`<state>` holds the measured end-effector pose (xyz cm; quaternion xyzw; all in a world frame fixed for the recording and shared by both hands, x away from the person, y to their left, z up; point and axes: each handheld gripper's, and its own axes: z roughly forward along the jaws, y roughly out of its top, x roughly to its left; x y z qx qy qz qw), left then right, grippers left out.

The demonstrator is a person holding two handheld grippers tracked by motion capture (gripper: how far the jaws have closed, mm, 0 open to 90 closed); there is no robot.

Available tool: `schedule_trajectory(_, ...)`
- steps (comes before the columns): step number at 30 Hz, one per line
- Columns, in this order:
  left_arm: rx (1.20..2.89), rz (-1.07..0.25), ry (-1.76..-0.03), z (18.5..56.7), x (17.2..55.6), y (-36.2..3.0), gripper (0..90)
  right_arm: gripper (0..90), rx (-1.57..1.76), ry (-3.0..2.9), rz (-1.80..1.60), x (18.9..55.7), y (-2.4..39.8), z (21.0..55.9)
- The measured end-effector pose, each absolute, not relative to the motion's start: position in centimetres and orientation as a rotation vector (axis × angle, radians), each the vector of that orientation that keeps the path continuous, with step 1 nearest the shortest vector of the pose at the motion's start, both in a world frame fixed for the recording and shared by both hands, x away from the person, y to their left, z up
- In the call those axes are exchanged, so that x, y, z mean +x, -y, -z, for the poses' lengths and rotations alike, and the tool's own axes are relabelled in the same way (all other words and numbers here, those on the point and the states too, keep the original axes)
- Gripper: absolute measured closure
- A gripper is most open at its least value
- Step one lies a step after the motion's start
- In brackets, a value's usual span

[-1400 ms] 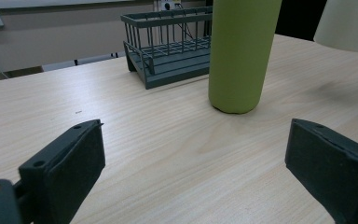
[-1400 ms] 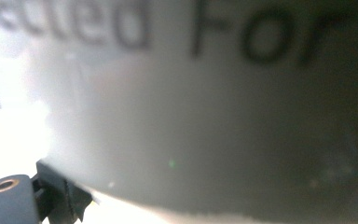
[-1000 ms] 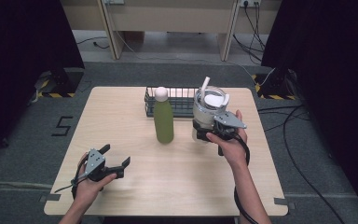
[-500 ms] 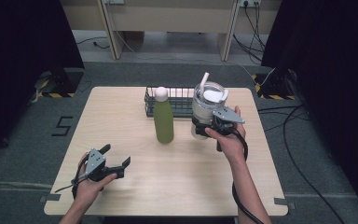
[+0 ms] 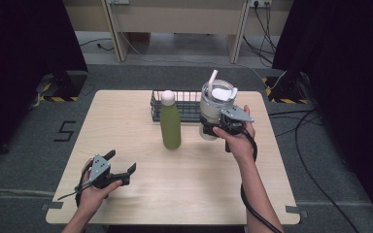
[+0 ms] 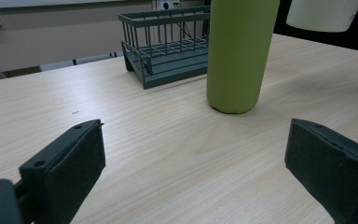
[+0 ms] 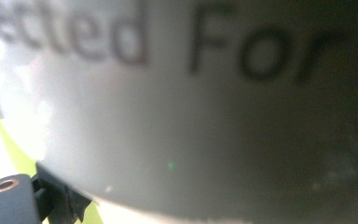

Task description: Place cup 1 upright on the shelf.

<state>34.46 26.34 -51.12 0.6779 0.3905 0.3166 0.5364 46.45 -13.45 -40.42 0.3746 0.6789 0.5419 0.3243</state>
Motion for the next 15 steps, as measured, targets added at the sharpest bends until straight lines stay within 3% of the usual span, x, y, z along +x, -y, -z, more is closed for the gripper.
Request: schedule_trajectory(15, 1.617, -0.756, -0.931, 51.2, 34.5, -26.4, 4.3, 9.8, 0.980, -1.760, -1.419, 47.7, 13.3, 39.6)
